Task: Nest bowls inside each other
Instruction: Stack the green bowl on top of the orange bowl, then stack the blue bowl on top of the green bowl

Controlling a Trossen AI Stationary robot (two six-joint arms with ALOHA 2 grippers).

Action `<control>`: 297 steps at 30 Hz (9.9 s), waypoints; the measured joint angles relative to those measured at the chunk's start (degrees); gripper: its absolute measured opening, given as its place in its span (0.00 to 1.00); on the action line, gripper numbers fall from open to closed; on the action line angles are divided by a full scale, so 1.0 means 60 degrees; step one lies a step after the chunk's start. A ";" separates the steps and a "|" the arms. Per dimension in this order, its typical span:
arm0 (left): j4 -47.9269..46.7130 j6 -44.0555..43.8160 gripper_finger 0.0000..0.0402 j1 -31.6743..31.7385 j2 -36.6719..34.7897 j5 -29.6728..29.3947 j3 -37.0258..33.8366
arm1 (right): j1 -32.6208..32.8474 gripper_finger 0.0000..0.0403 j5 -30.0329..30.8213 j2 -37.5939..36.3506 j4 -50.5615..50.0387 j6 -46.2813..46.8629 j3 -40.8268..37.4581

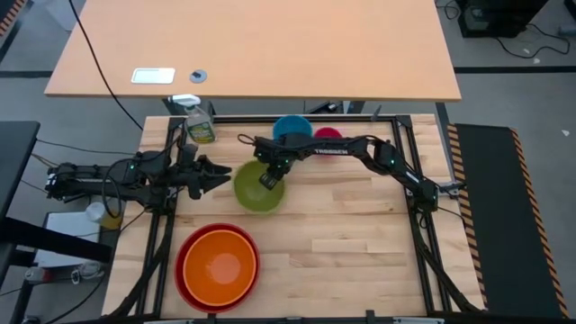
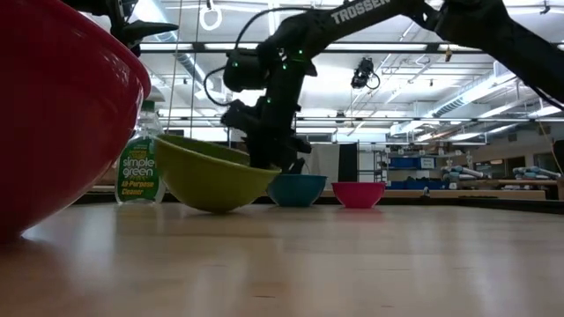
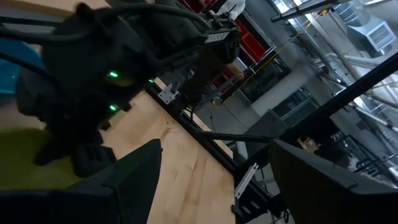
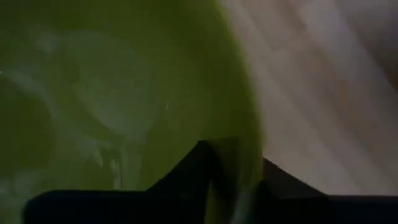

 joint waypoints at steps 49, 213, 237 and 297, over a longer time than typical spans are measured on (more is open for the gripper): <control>-0.8862 -0.1011 0.67 -0.1621 0.4735 0.0514 0.6017 | 0.2861 0.06 0.0870 -0.2617 -0.1070 0.3232 0.0188; -1.1705 -0.0443 0.67 -0.6841 0.9601 -0.2025 0.5149 | 0.3263 0.55 0.2379 -0.5429 -0.1869 0.1950 0.0118; -1.2533 -0.0214 0.67 -0.6969 0.9382 -0.2605 0.5348 | 0.3443 0.55 0.2427 -0.5429 -0.1314 0.1954 0.0118; -0.5133 0.0377 0.43 -0.2007 0.3769 -0.3444 0.3395 | -0.2306 0.52 0.0353 -0.3090 0.3649 -0.3184 -0.5616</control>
